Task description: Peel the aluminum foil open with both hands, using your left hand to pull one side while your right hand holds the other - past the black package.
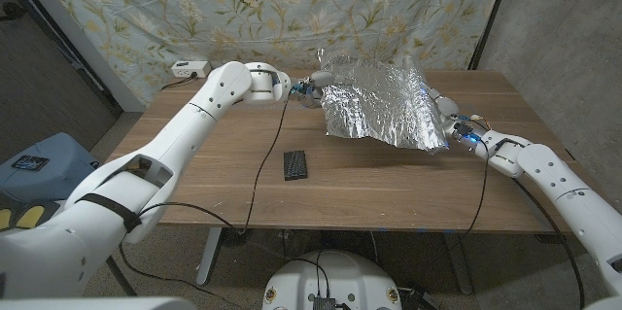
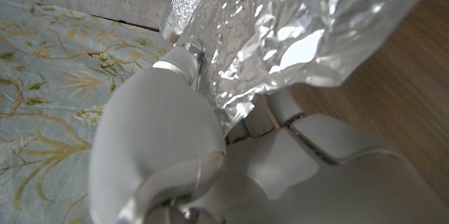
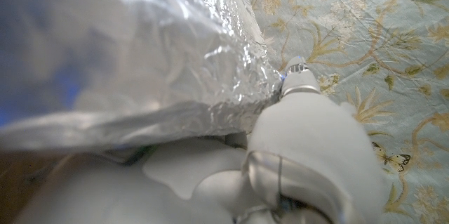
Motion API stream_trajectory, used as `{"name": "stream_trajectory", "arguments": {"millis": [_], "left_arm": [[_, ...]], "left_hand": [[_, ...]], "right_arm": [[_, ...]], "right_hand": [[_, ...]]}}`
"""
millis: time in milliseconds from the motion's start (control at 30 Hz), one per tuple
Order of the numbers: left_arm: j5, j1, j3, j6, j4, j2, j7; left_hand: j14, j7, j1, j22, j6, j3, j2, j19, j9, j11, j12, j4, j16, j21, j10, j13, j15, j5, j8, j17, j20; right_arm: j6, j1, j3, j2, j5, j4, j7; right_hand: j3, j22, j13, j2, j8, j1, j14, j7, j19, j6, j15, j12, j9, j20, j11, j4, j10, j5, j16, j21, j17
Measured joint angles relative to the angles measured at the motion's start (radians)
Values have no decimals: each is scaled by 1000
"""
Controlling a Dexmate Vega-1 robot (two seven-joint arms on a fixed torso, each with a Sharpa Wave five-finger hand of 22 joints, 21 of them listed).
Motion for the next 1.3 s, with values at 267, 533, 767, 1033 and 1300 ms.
{"name": "stream_trajectory", "arguments": {"millis": [267,533,767,1033,1300], "left_arm": [[2,14,-11,0,-16,0,5],[-1,28,-21,0,-35,8,10],[-6,38,-28,-2,-51,18,15],[-19,51,-37,-4,-75,31,23],[-32,66,-45,-4,-102,46,36]], "left_hand": [[0,-5,10,0,6,0,-2,5,0,-7,4,0,0,8,7,5,0,0,0,5,-5],[7,-7,12,0,7,0,-4,5,0,-7,11,0,0,14,7,5,-3,0,0,9,-6],[11,-7,20,0,7,-3,-4,1,0,-7,11,3,-1,16,7,4,0,0,-1,9,-9],[11,-7,20,0,7,-7,-4,1,5,-7,17,7,-1,23,7,-1,0,0,-5,14,-9],[16,-7,23,0,7,-7,0,1,4,-7,23,7,-1,28,7,-2,-5,0,-9,19,-9]], "right_arm": [[0,-1,0,0,0,-1,0],[0,-8,3,-1,0,-6,0],[2,-13,5,-1,1,-8,0],[4,-20,8,-3,4,-13,4],[4,-23,9,-7,6,-15,6]], "right_hand": [[-8,0,0,4,-4,-4,-4,2,0,-2,3,0,0,0,7,8,-7,0,0,-6,0],[-16,0,-2,-1,-11,-18,-13,9,-7,-9,12,-4,0,15,15,16,-15,-4,-8,-14,0],[-38,0,-3,-23,-17,-46,-25,9,-18,-24,25,-12,-3,25,27,26,-28,-4,-15,-27,-3],[-51,0,-3,-29,-18,-63,-32,12,-23,-31,32,-16,-7,31,26,31,-34,-4,-15,-36,-3],[-58,0,-3,-29,-18,-63,-32,18,-23,-36,32,-16,-7,31,32,33,-39,1,-15,-36,-3]]}}
